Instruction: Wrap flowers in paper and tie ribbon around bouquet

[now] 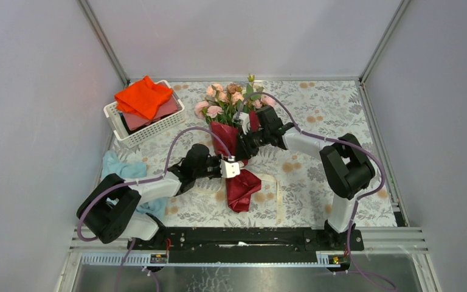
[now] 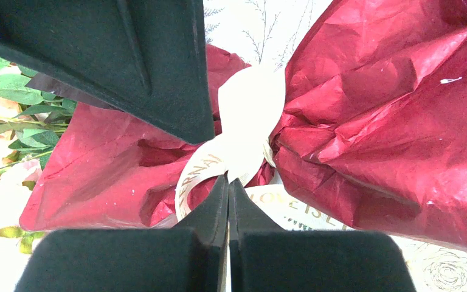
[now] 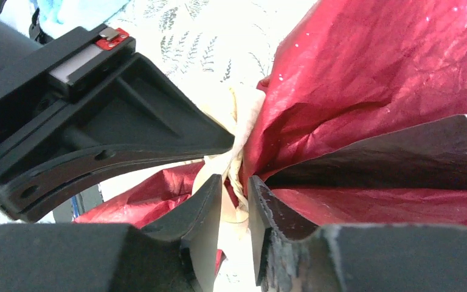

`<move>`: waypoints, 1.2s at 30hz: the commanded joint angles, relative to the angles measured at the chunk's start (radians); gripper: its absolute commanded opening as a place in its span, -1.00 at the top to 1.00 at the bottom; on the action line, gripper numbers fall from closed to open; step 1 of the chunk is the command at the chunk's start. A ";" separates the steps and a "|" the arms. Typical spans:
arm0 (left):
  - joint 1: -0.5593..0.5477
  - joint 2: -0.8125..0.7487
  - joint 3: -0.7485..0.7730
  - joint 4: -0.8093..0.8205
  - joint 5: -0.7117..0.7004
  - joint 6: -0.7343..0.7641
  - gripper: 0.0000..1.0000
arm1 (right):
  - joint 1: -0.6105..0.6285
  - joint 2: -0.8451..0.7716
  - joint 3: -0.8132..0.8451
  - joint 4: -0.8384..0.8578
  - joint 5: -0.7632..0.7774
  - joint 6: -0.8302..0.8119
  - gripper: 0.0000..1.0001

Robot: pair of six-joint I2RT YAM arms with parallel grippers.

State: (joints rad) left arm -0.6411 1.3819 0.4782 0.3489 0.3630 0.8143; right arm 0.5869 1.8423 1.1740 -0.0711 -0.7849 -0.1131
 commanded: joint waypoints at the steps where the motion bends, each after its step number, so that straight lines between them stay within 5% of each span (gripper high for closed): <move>1: -0.005 0.006 -0.007 0.075 0.018 0.010 1.00 | 0.002 0.023 0.025 0.061 0.012 0.051 0.46; 9: -0.005 0.006 -0.004 0.073 0.018 0.011 1.00 | 0.010 0.041 0.016 -0.003 0.049 -0.033 0.66; 13: -0.005 0.010 -0.004 0.075 0.019 0.014 1.00 | 0.029 0.052 0.008 -0.064 -0.031 -0.100 0.54; 26: -0.004 0.017 -0.003 0.068 0.021 0.025 1.00 | 0.069 0.051 -0.033 0.107 -0.045 -0.020 0.16; 36: -0.005 0.022 0.000 0.083 0.024 0.020 1.00 | 0.081 0.068 -0.032 0.145 -0.007 -0.006 0.35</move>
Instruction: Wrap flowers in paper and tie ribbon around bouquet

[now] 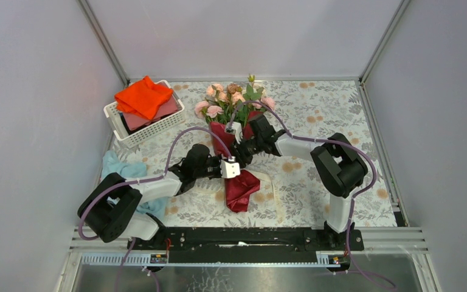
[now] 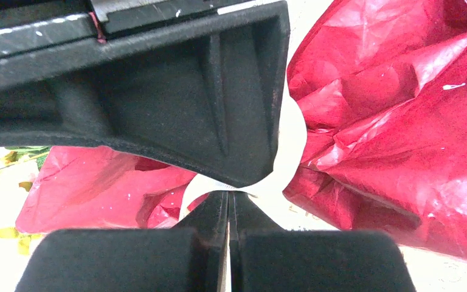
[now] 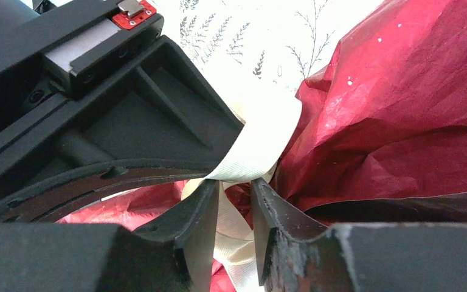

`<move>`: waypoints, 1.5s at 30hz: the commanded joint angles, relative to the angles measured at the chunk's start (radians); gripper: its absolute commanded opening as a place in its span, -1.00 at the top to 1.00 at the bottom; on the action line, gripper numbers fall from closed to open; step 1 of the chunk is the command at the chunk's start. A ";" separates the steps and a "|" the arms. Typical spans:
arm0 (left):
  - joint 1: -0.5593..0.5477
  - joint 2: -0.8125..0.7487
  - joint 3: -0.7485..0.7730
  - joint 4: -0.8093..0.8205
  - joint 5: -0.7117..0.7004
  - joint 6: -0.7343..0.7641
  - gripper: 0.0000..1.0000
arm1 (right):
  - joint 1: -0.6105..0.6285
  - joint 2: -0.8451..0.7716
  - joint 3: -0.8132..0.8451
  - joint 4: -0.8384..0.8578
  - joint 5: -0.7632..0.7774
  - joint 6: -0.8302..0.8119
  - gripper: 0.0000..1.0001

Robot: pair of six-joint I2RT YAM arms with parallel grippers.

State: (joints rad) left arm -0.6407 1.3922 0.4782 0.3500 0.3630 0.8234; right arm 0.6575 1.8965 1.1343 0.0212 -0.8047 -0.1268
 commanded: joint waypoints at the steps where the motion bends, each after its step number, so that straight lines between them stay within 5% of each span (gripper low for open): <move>1: -0.005 0.010 0.002 0.083 0.025 0.008 1.00 | 0.011 0.017 0.009 0.049 0.020 0.008 0.37; 5: -0.005 0.011 0.007 0.077 0.017 0.007 1.00 | 0.011 0.021 0.014 0.036 0.053 0.002 0.42; 10: -0.005 0.004 0.009 0.069 0.013 0.015 0.96 | 0.008 0.001 0.014 0.006 0.091 -0.010 0.96; 16: 0.016 -0.064 0.035 -0.066 0.066 0.094 0.34 | 0.002 -0.046 0.019 -0.040 0.117 -0.010 1.00; 22: 0.034 -0.130 0.100 -0.236 0.145 0.242 0.01 | 0.002 -0.077 0.011 -0.056 0.071 -0.009 0.99; 27: 0.101 -0.067 0.214 -0.239 0.180 0.103 0.07 | 0.002 -0.089 0.012 -0.084 0.046 -0.047 0.96; 31: 0.109 -0.045 0.188 -0.280 0.204 0.247 0.14 | 0.002 -0.085 0.015 -0.085 0.023 -0.047 0.94; 45: 0.111 0.015 0.226 -0.378 0.247 0.319 0.06 | 0.002 -0.074 0.016 -0.095 0.031 -0.059 0.92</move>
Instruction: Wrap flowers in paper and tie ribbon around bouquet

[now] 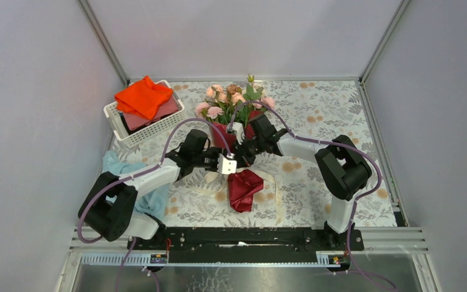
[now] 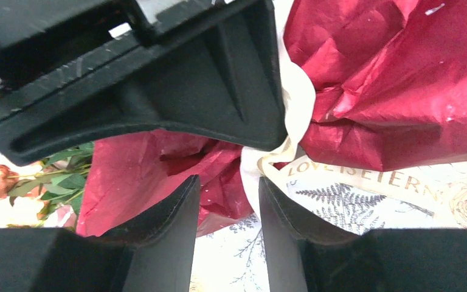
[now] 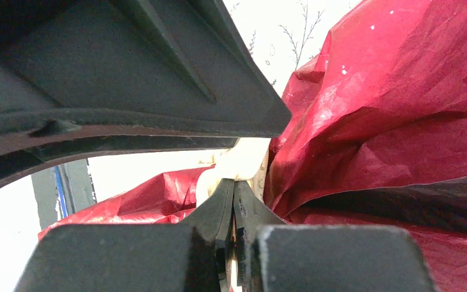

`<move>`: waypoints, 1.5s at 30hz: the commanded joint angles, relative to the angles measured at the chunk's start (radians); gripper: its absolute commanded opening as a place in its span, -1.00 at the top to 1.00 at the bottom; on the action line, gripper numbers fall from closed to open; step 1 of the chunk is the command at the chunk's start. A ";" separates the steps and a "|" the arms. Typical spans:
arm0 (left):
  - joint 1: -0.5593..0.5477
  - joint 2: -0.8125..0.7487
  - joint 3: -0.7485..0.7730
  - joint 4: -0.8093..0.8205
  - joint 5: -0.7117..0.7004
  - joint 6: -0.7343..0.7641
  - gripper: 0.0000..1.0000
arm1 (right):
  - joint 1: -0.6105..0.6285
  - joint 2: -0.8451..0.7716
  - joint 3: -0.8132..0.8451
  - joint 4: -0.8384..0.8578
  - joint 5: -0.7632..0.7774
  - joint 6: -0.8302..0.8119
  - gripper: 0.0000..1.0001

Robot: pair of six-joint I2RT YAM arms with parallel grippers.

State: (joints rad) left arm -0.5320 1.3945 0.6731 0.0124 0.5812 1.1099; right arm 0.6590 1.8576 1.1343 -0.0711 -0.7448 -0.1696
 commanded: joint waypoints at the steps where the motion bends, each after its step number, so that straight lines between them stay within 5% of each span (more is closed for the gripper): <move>1: 0.005 0.012 0.037 -0.052 0.035 0.034 0.06 | 0.001 -0.035 0.016 -0.004 -0.026 -0.019 0.92; 8: 0.017 -0.018 0.114 -0.233 0.070 0.028 0.09 | 0.001 -0.027 0.016 -0.008 -0.025 -0.027 0.92; 22: -0.008 0.021 0.062 -0.090 0.041 -0.050 0.20 | 0.001 -0.024 0.013 -0.004 -0.023 -0.021 0.91; 25: -0.010 0.021 0.050 -0.039 0.034 -0.068 0.43 | 0.001 -0.023 0.013 0.002 -0.028 -0.019 0.92; 34: -0.026 0.037 0.017 0.026 0.012 -0.013 0.45 | 0.001 -0.023 0.019 -0.008 -0.028 -0.021 0.83; 36: -0.028 0.040 0.016 0.024 0.015 -0.004 0.55 | 0.001 -0.023 0.020 -0.010 -0.027 -0.022 0.79; 39: -0.029 0.029 0.013 0.024 0.021 0.007 1.00 | 0.001 -0.024 0.023 -0.019 -0.019 -0.024 0.71; 45: -0.029 -0.072 0.026 -0.119 0.055 0.101 1.00 | -0.013 -0.038 0.019 -0.029 -0.013 -0.030 0.54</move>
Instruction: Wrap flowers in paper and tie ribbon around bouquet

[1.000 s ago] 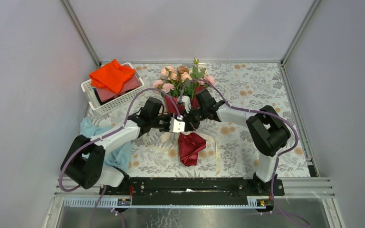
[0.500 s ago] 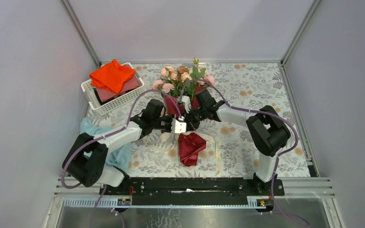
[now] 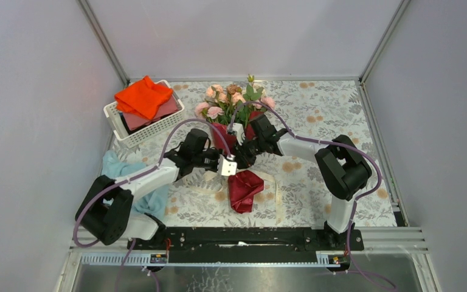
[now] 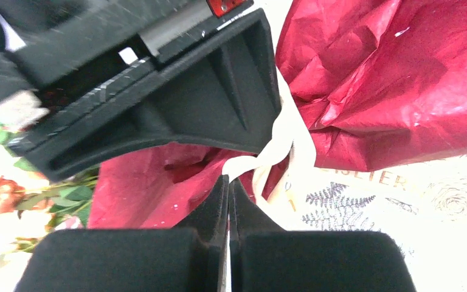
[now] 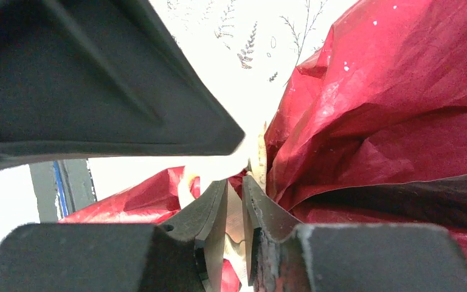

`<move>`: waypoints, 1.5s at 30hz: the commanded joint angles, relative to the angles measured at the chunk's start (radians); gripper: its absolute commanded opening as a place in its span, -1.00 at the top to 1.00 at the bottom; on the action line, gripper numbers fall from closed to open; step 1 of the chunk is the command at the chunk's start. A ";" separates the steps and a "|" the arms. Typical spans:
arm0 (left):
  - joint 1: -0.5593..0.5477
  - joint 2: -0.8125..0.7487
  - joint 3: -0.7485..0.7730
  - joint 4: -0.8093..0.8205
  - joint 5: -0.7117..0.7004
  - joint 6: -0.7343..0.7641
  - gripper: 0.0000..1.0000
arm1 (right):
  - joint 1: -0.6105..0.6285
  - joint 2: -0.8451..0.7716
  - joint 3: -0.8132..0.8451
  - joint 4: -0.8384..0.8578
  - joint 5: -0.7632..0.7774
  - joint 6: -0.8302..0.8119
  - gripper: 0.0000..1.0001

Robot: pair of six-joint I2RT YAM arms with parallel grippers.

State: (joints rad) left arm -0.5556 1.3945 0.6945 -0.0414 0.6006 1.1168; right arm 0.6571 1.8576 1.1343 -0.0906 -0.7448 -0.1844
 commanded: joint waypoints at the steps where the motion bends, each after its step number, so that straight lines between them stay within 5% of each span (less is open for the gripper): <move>1: -0.005 -0.080 0.003 -0.086 0.034 0.103 1.00 | -0.012 -0.037 0.021 -0.007 -0.015 -0.015 0.54; 11: -0.027 -0.097 -0.052 -0.102 0.040 0.143 1.00 | 0.011 -0.037 0.029 -0.012 -0.088 -0.063 0.50; 32: -0.086 -0.088 -0.089 -0.075 0.015 0.218 1.00 | 0.052 -0.003 0.071 -0.241 -0.049 -0.243 -0.01; 38: -0.086 -0.080 -0.090 -0.071 0.018 0.220 1.00 | 0.066 0.009 0.069 -0.209 0.055 -0.226 0.10; 43: -0.087 -0.081 -0.094 -0.071 0.015 0.226 1.00 | 0.065 -0.020 0.052 -0.120 0.060 -0.177 0.72; 45: -0.087 -0.083 -0.096 -0.071 0.012 0.229 1.00 | 0.066 -0.033 0.051 -0.106 0.050 -0.171 0.81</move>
State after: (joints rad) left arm -0.6353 1.3090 0.6128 -0.1364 0.6197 1.3190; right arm 0.7139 1.8839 1.1805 -0.2455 -0.7105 -0.3782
